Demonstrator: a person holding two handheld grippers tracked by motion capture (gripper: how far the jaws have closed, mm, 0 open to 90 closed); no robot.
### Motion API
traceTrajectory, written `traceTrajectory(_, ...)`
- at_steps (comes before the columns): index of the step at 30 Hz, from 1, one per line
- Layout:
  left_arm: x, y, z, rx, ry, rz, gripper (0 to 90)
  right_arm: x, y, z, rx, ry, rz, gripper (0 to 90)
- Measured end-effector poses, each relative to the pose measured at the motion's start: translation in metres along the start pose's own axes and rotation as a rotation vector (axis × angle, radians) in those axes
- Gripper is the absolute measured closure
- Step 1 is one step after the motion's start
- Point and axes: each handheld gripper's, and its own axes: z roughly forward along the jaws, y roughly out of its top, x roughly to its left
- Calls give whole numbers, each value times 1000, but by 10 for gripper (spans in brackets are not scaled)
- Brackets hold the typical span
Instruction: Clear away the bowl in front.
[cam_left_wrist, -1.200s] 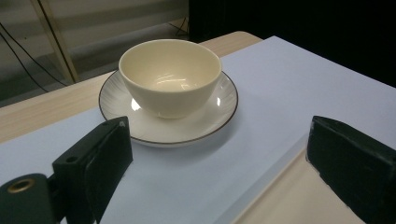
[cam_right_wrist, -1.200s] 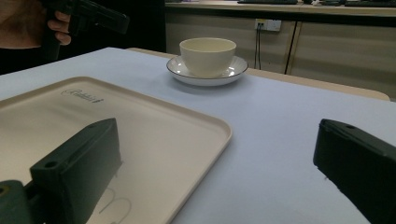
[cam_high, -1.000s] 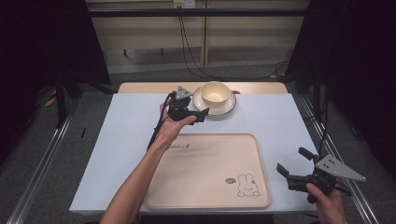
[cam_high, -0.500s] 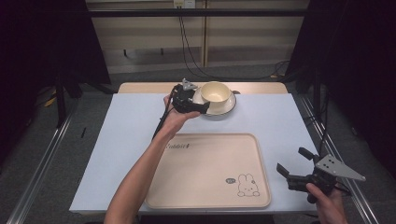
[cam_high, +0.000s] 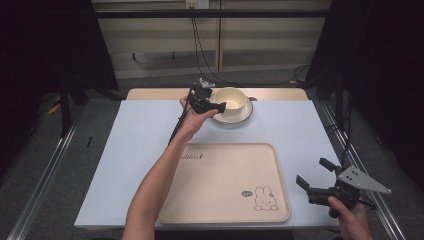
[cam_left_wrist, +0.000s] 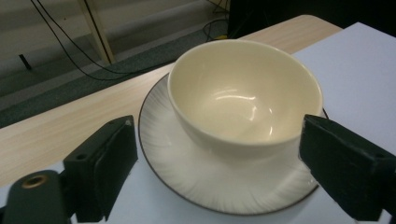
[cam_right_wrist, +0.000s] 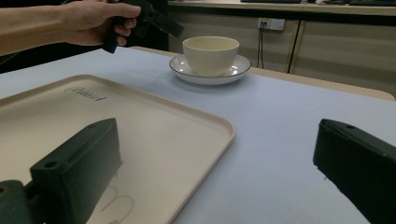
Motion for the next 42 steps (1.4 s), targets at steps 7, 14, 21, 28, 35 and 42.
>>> traceTrajectory(7,5,10,25,49,2,-53,160,0,0,1,-2,3,1,5)
traceTrajectory(14,9,15,44,127,24,-76,237,-1,-1,0,-3,14,-3,5)
traceTrajectory(21,11,15,58,202,23,-124,305,0,0,0,-2,12,-1,6)
traceTrajectory(28,6,14,66,270,6,-106,399,0,-1,0,-5,12,0,6)
traceTrajectory(35,5,18,66,318,30,-116,528,-1,0,0,-2,8,-11,6)
traceTrajectory(42,9,19,66,385,22,-114,631,0,0,0,2,12,-8,6)
